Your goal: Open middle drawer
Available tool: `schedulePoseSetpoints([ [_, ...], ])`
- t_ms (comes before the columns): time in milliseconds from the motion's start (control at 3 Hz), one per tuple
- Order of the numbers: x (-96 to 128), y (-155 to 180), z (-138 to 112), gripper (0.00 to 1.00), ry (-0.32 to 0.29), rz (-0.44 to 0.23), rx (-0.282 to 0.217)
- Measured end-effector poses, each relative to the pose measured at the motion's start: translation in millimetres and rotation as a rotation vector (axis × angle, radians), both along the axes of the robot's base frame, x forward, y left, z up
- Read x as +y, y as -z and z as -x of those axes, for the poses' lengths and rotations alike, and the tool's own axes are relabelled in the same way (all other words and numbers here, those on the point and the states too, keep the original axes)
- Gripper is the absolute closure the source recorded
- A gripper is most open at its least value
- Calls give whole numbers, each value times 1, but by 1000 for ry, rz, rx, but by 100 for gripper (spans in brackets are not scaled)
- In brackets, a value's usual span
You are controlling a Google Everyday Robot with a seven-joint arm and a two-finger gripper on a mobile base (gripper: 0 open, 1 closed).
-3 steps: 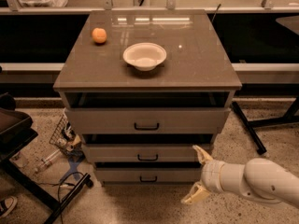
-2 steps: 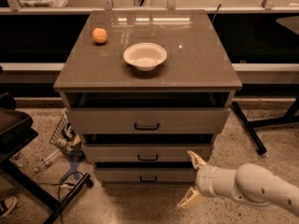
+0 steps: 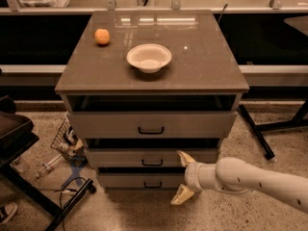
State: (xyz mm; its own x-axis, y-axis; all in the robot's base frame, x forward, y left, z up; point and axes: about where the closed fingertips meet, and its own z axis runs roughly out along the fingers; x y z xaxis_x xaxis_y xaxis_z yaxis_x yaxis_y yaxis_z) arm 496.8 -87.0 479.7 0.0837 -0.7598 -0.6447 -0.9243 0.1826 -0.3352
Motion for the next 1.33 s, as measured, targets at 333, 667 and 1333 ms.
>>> schedulePoseSetpoints([
  [333,4,9,-20,0,-11,60,-3],
  [667,-6,14,-39,0,23,126,2],
  [1333,-8,31,-61,0,35,139,9],
])
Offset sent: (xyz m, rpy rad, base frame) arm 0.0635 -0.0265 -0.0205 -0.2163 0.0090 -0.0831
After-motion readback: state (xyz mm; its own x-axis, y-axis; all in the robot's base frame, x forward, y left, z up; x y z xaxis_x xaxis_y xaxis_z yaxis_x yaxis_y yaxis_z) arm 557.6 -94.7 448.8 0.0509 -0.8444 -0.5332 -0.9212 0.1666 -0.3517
